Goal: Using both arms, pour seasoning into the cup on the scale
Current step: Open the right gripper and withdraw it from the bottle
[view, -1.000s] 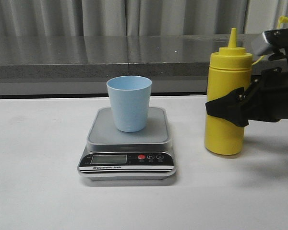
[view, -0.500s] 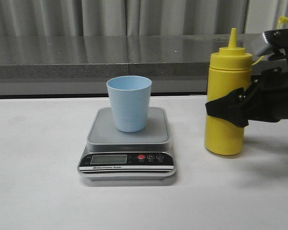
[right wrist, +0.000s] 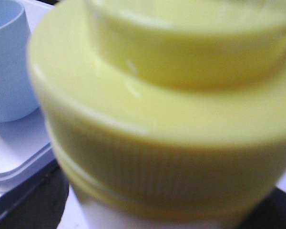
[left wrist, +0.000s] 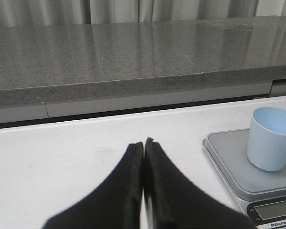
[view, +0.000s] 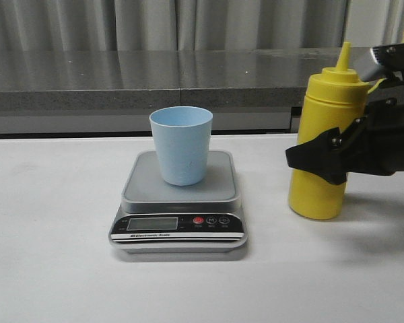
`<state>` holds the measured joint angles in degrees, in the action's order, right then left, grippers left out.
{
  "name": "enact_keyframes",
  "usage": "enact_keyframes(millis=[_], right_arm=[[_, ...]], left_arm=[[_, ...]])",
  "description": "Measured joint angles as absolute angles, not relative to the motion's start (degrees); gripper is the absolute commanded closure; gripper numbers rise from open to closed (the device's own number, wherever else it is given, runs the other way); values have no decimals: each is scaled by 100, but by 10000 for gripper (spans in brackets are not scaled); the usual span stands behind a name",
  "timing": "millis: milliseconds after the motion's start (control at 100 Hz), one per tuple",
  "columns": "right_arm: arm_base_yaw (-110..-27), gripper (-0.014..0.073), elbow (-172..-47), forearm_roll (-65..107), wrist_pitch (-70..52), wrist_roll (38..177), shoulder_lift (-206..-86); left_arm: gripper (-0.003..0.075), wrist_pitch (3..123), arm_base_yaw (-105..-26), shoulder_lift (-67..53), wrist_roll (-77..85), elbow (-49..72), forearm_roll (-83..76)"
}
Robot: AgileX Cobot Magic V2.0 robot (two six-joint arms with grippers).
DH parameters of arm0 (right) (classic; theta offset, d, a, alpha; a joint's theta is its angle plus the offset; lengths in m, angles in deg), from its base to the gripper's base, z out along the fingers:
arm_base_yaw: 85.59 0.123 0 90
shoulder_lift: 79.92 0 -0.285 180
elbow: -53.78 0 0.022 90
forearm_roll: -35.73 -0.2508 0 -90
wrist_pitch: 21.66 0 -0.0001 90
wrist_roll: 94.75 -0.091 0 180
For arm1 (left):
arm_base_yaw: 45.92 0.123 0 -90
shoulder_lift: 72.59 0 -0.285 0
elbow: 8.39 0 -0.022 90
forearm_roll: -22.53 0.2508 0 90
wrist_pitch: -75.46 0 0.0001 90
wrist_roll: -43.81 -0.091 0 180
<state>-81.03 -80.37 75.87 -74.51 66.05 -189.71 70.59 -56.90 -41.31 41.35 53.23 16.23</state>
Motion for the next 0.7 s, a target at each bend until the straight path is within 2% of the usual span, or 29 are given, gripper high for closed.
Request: enact_keyframes(millis=[700], right_arm=[[-8103, -38, -7601, 7445, -7669, 6605, -18971]], left_arm=[[738, 7059, -5690, -4131, 4135, 5323, 1623]])
